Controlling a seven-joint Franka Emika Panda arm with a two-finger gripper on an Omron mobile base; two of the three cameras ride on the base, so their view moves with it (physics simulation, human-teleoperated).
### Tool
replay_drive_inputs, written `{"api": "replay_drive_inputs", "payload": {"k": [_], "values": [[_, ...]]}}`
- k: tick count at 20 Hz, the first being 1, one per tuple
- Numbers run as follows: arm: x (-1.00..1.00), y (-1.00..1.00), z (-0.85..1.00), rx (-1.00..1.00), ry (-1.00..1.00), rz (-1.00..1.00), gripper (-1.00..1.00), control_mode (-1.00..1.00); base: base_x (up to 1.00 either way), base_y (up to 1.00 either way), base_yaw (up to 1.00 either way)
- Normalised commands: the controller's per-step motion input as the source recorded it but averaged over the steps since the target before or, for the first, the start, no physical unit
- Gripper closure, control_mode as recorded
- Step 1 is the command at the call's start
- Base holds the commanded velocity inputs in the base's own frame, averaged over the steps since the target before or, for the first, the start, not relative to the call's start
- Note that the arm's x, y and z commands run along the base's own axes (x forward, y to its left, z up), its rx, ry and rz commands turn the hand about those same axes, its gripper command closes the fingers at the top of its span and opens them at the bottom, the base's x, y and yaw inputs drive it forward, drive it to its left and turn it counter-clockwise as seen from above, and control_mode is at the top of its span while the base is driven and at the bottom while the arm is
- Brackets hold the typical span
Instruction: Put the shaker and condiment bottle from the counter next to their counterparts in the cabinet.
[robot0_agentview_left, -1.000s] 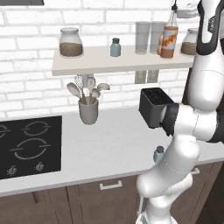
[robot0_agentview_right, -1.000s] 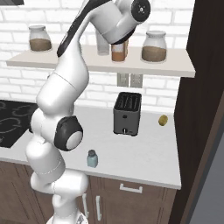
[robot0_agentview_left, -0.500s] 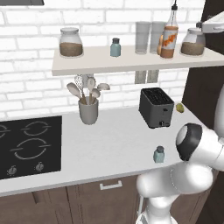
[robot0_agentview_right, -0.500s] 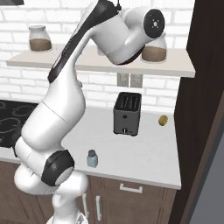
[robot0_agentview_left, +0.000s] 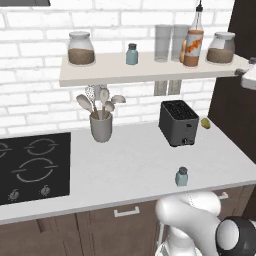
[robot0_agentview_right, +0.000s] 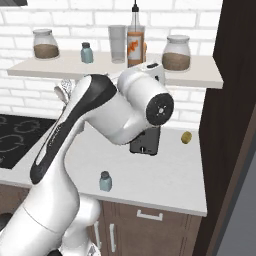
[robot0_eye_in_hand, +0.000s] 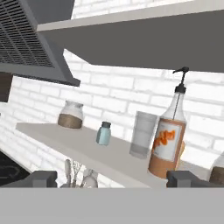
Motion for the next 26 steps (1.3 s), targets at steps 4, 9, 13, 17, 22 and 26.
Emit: {"api": "replay_drive_inputs", "payload": {"k": [4, 9, 13, 17, 22, 26], "values": [[-0.48, 0.85, -0.57, -0.01, 0.05, -0.16, -1.0, -1.0, 0.0, 0.0, 0.0], [-0.35, 0.82, -0.4, -0.1, 0.16, 0.0, -1.0, -1.0, 0.0, 0.0, 0.0], [-0.58, 0.77, -0.95, 0.07, 0.0, -0.23, -1.0, -1.0, 0.0, 0.0, 0.0], [-0.38, 0.54, -0.82, 0.27, -0.01, -0.6, -1.0, -1.0, 0.0, 0.0, 0.0], [0.01, 0.2, -0.5, 0.32, 0.0, -0.81, -1.0, -1.0, 0.0, 0.0, 0.0], [0.0, 0.23, -0.71, 0.21, 0.0, -0.87, -1.0, -1.0, 0.0, 0.0, 0.0]]}}
